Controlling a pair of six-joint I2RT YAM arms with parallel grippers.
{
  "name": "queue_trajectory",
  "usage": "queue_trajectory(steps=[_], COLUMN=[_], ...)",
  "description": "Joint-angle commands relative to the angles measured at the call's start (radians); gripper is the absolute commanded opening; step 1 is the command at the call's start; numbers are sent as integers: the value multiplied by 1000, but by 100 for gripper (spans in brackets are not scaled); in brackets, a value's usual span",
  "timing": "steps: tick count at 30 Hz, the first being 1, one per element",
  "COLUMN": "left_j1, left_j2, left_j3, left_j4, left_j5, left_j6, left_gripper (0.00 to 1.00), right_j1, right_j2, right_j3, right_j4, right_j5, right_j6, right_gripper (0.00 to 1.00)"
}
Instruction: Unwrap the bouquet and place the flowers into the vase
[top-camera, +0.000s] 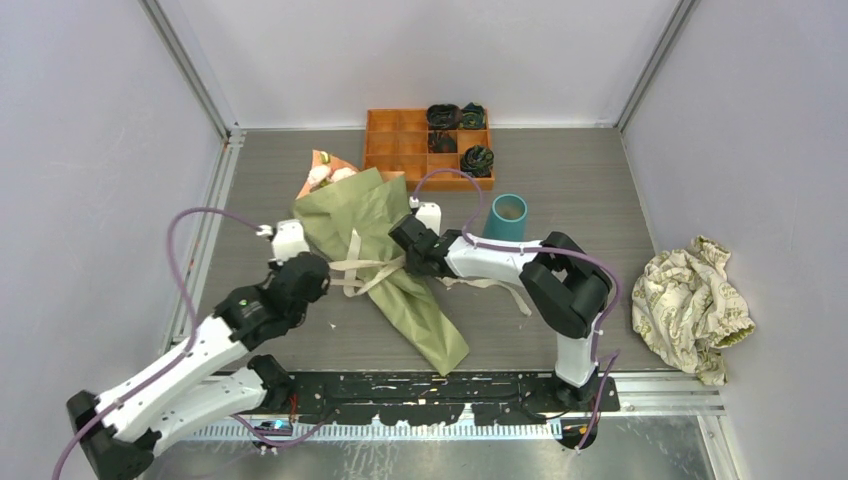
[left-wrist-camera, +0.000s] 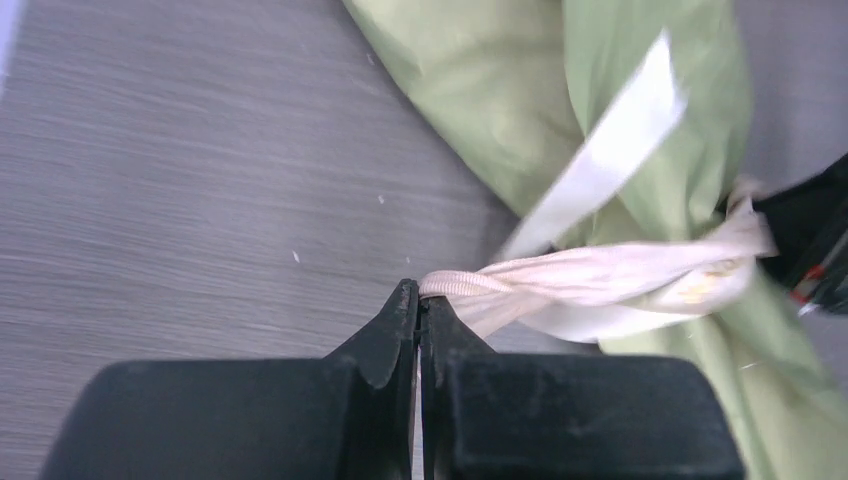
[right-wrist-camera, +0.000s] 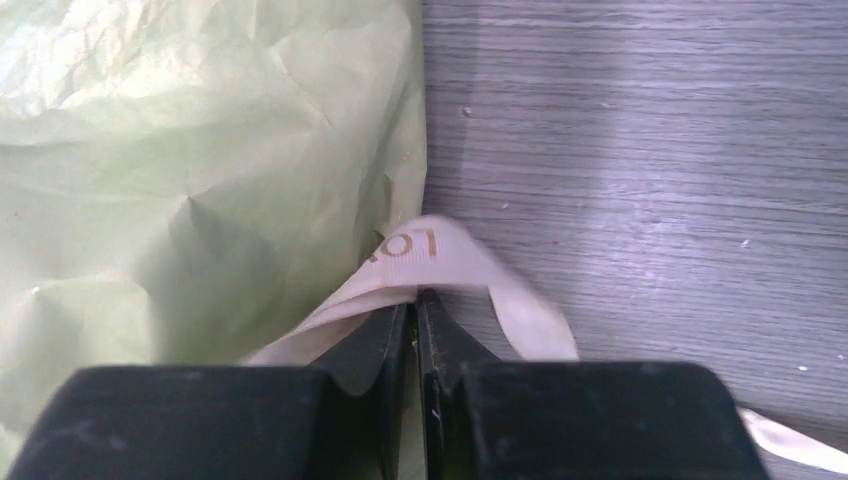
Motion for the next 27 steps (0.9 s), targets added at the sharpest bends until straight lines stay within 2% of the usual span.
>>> queue_trajectory(steps=[1, 5, 7, 10, 13, 17, 22, 25, 27], left_j1=[36, 38, 37, 37, 37, 37, 37, 37, 37], left_j2=[-121, -184, -198, -201, -180, -185, -241, -243, -245], left_j3=[166, 255, 301, 390, 532, 678, 719, 746, 752], left_j4=[-210, -345, -417, -460, -561, -762, -844, -1005, -1009], left_j5=[-172, -248, -269, -302, -401, -558, -634, -685, -693], left_j6=[-23, -74, -146, -157, -189, -318, -368, -531, -531], left_gripper=[2, 3, 3, 4, 4, 5, 7, 8, 8], right_j1=[-25, -37, -43, -46, -47, -49, -51, -56, -60], right_j2=[-51, -55, -56, -52, -50, -47, -42, -46, -48], right_j3=[-10, -18, -21, -23, -25, -28, -33, -32, -32], right_j4=[14, 16, 15, 12, 10, 11, 13, 5, 2], right_j5=[25, 19, 19, 13, 10, 9, 4, 8, 5], right_j6=[14, 13, 12, 11, 11, 14, 14, 7, 5], right_gripper=[15, 18, 20, 22, 24, 25, 26, 27, 27])
